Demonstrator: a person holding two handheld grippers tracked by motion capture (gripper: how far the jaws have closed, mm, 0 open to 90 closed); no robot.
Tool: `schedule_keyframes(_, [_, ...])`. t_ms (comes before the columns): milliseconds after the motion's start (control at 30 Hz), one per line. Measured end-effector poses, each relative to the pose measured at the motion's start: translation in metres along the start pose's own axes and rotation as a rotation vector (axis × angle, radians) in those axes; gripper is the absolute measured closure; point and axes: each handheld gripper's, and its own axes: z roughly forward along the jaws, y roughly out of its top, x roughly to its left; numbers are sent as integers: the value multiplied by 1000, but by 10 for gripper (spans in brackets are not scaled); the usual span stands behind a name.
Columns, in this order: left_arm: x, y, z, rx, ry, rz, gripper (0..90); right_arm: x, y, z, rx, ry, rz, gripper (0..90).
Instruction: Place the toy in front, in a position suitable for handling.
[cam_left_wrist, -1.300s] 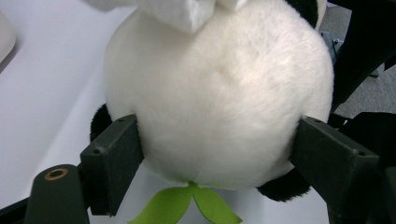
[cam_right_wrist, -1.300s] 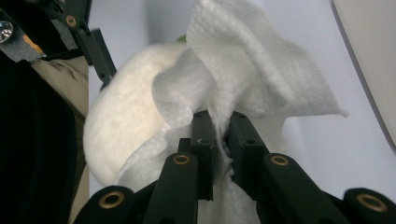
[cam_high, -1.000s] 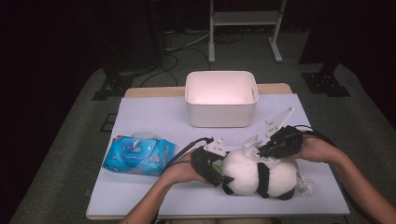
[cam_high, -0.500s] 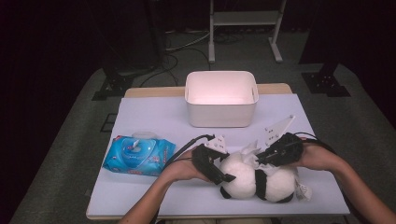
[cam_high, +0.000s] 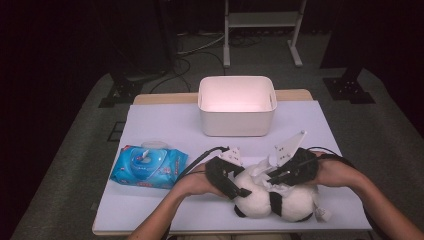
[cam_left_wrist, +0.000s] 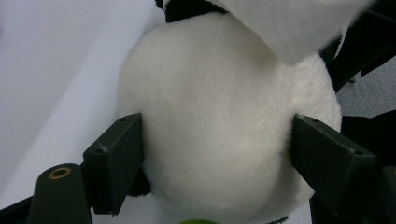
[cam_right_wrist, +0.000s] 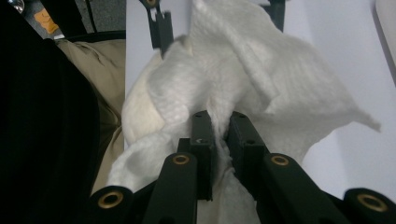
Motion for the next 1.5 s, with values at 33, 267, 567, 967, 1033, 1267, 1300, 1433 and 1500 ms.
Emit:
schedule_keyframes(33, [0,0,0,2,0,3,196,0,3,2,-1,2,-5,803])
schedule_keyframes(267, [-3,0,0,4,5,6,206,-7,26,19,5,39,-34,803])
schedule_keyframes(567, [-5,1,0,12,17,20,203,-19,42,37,5,72,-38,804])
schedule_keyframes(967, [-8,1,-2,11,26,34,201,-24,25,19,25,54,10,804])
schedule_keyframes(1033, [-8,1,-2,8,26,28,201,-24,20,16,35,45,21,804])
schedule_keyframes(1267, [-10,2,0,4,32,34,202,-27,5,4,69,16,64,804])
schedule_keyframes(1300, [-10,2,0,4,32,34,202,-27,6,4,72,18,62,804])
schedule_keyframes(1433, [-11,3,0,21,38,53,202,-31,13,10,77,23,46,803])
schedule_keyframes(1500, [-12,3,0,22,41,54,202,-32,16,12,79,26,46,803])
